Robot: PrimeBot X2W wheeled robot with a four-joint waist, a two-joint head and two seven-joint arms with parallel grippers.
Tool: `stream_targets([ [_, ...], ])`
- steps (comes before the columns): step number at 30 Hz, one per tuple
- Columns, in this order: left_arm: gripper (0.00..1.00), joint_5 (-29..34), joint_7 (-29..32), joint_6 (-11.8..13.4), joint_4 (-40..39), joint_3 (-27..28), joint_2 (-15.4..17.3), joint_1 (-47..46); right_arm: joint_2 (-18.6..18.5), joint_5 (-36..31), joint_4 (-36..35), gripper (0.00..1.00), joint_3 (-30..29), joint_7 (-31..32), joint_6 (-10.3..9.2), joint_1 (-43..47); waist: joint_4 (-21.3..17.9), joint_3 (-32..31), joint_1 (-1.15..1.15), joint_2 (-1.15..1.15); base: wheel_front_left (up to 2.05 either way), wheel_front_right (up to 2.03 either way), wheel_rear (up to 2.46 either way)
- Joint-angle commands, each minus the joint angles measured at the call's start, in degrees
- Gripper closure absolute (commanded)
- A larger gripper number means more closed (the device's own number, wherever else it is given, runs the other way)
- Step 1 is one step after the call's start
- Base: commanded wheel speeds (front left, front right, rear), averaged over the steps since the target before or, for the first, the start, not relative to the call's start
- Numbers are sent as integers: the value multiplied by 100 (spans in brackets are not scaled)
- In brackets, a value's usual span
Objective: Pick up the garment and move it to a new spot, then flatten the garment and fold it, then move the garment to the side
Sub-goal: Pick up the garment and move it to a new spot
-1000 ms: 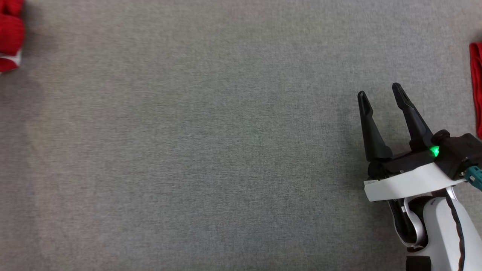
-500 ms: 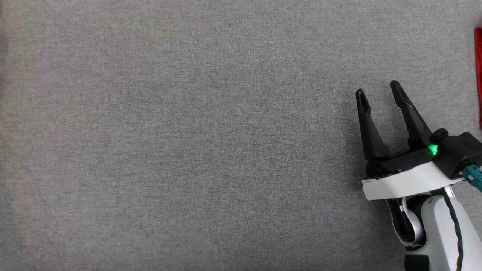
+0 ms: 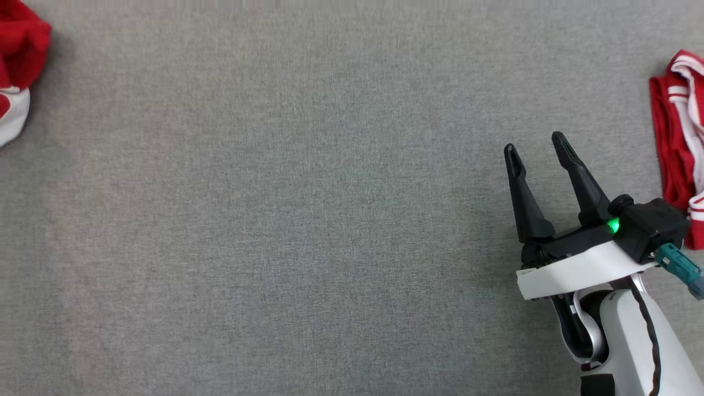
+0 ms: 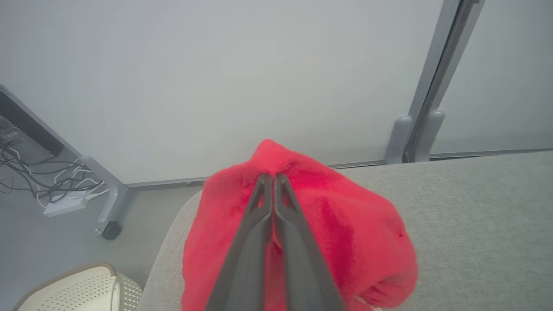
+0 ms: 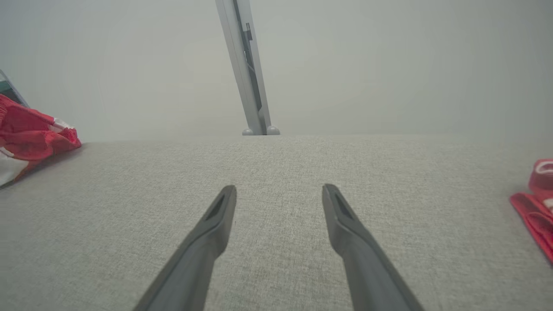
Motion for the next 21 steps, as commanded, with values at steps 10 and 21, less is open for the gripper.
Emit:
stream_targets([
  [10, 100, 217, 36, -286, -829, -453, 2, -228, -31, 282, 415, 0, 52, -209, -2, 229, -337, -1164, 0, 0, 0, 0, 0],
  [21, 100, 61, 382, -213, -2339, -957, -412, 262, -30, 369, 625, 0, -27, -279, -2, 485, -705, -1741, 0, 0, 0, 0, 0],
])
